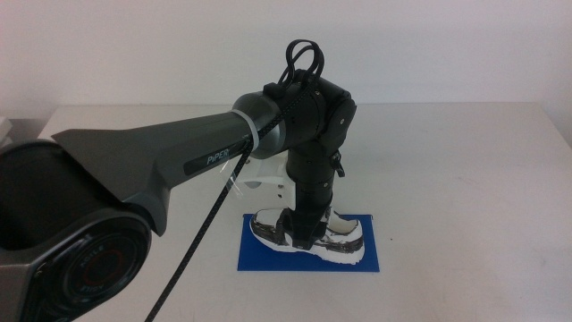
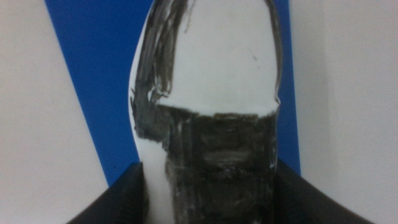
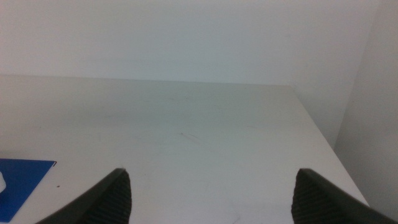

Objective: Use one arm to grab the shoe from the table and place it on the mat.

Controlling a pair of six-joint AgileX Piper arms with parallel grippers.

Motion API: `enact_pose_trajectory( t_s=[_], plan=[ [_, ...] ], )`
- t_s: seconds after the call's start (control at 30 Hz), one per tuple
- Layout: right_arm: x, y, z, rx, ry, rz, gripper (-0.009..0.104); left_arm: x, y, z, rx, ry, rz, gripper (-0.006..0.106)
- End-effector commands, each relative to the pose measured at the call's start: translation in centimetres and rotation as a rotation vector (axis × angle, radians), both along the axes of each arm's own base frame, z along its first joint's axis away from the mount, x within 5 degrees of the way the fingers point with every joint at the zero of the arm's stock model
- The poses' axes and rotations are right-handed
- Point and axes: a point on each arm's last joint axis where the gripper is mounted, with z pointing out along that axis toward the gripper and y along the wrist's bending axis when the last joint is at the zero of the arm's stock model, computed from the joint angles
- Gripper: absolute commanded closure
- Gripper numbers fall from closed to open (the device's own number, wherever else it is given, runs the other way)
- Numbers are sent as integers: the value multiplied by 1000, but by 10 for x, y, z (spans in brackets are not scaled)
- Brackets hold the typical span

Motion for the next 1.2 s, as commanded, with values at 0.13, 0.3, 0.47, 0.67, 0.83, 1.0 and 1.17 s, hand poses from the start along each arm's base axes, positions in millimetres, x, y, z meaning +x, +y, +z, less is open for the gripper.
enact_pose_trajectory(
  t_s=[0.13, 0.3, 0.47, 0.67, 0.83, 1.0, 1.17],
  plan=[
    [-2, 0, 12, -24, -109, 0, 29, -3, -2, 35, -84, -46, 28, 34],
    [-2, 0, 12, -24, -109, 0, 29, -3, -1, 35, -83, -44, 28, 7],
    [-2, 0, 12, -24, -109, 0, 29, -6, 0, 41, -84, -35, 30, 7],
    [-2, 0, 12, -24, -109, 0, 29, -12, 6, 65, -105, -59, 30, 7],
    [-2, 0, 12, -24, -109, 0, 29, -20, 14, 92, -130, -88, 29, 7],
    [-2, 0, 12, -24, -109, 0, 29, -34, 28, 129, -148, -135, 27, 7],
    [-2, 0, 12, -24, -109, 0, 29, -55, 47, 176, -195, -227, -35, 7]
  ],
)
